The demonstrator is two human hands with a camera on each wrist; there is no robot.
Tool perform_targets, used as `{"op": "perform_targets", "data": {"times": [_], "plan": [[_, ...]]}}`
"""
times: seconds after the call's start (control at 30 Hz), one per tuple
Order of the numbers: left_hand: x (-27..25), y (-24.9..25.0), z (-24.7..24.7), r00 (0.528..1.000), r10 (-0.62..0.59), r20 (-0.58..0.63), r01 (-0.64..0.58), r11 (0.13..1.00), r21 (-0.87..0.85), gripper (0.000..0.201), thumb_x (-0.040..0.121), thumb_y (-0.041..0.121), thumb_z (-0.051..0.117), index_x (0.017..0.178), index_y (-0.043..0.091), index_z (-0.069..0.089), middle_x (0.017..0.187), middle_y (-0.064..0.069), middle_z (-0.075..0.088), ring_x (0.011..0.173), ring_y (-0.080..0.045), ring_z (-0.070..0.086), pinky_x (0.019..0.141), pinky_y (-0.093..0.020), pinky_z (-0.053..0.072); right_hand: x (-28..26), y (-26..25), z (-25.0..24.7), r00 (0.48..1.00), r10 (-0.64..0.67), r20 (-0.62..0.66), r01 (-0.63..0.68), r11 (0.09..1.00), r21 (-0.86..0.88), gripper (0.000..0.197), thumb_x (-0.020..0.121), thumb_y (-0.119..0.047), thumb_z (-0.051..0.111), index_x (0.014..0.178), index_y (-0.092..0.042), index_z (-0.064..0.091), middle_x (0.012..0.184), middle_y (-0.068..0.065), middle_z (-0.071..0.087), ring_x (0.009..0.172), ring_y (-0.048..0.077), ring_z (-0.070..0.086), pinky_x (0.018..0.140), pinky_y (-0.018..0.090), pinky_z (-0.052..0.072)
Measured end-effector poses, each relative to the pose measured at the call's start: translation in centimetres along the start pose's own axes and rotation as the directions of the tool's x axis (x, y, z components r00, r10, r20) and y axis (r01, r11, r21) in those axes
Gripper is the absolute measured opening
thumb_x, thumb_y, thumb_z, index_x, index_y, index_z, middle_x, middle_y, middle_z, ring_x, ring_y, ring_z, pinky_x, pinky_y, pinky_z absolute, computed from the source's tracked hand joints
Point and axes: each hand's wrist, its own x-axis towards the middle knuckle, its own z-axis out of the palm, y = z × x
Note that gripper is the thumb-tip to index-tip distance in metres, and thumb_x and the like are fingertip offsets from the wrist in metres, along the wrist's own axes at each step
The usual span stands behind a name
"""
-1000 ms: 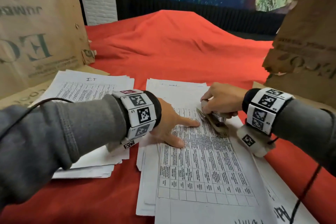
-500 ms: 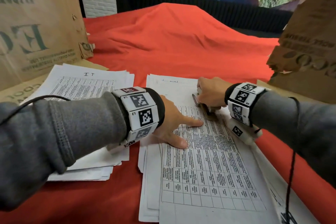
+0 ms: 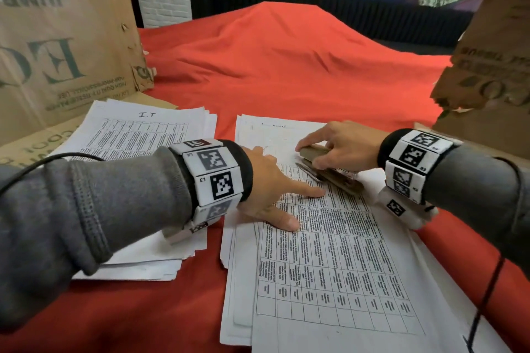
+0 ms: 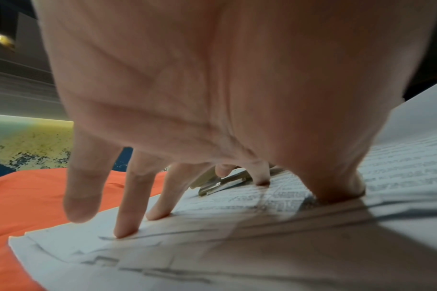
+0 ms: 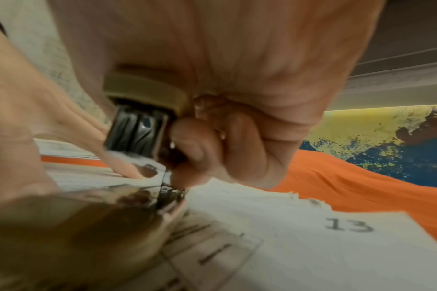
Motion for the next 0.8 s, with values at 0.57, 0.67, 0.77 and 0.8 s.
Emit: {"op": "perform_targets", "data": {"times": [0.57, 0.67, 0.77, 0.8], "plan": [[0.5, -0.3, 0.4, 0.999, -0.039, 0.034, 0.04, 0.999, -0.032, 0.079, 0.087, 0.086, 0.03, 0.148, 0.07, -0.016, 0.14, -0.021, 0.045, 0.133, -0.041, 0.039, 0.078, -0.043, 0.031, 0.9, 0.1, -0.2, 1.0, -0.005, 0.019, 0.005, 0.999, -0.036, 0.038, 0.098, -0.032, 0.055, 0.134, -0.039, 0.064, 0.084, -0.024, 0.059, 0.066, 0.003, 0.059, 0.064, 0.025, 0.045], [0.5, -0.4, 0.6, 0.999, -0.034, 0.02, 0.034, 0.999, -0.021, 0.079, 0.085, 0.088, 0.03, 0.147, 0.071, -0.017, 0.135, -0.022, 0.045, 0.127, -0.04, 0.042, 0.075, -0.043, 0.034, 1.6, -0.7, -0.1, 1.0, 0.014, 0.024, -0.013, 0.999, -0.034, 0.033, 0.096, -0.025, 0.054, 0.125, -0.03, 0.069, 0.083, -0.011, 0.068, 0.069, 0.014, 0.062, 0.068, 0.034, 0.057], [0.5, -0.3, 0.5, 0.999, -0.038, 0.029, 0.038, 0.999, -0.013, 0.08, 0.085, 0.087, 0.031, 0.147, 0.071, -0.016, 0.135, -0.022, 0.044, 0.13, -0.041, 0.042, 0.075, -0.044, 0.037, 1.8, -1.4, 0.0, 0.999, 0.037, 0.021, -0.035, 0.995, -0.096, 0.034, 0.1, -0.026, 0.049, 0.129, -0.031, 0.066, 0.089, -0.004, 0.066, 0.072, 0.014, 0.062, 0.068, 0.034, 0.057], [0.5, -0.3, 0.5, 0.999, -0.039, 0.03, 0.039, 0.999, -0.016, 0.08, 0.085, 0.087, 0.031, 0.147, 0.071, -0.016, 0.135, -0.022, 0.044, 0.131, -0.042, 0.041, 0.075, -0.044, 0.036, 1.9, -1.4, 0.0, 0.999, 0.039, 0.019, -0.037, 0.993, -0.116, 0.033, 0.101, -0.027, 0.047, 0.13, -0.031, 0.063, 0.092, -0.003, 0.065, 0.072, 0.013, 0.061, 0.066, 0.033, 0.055]]}}
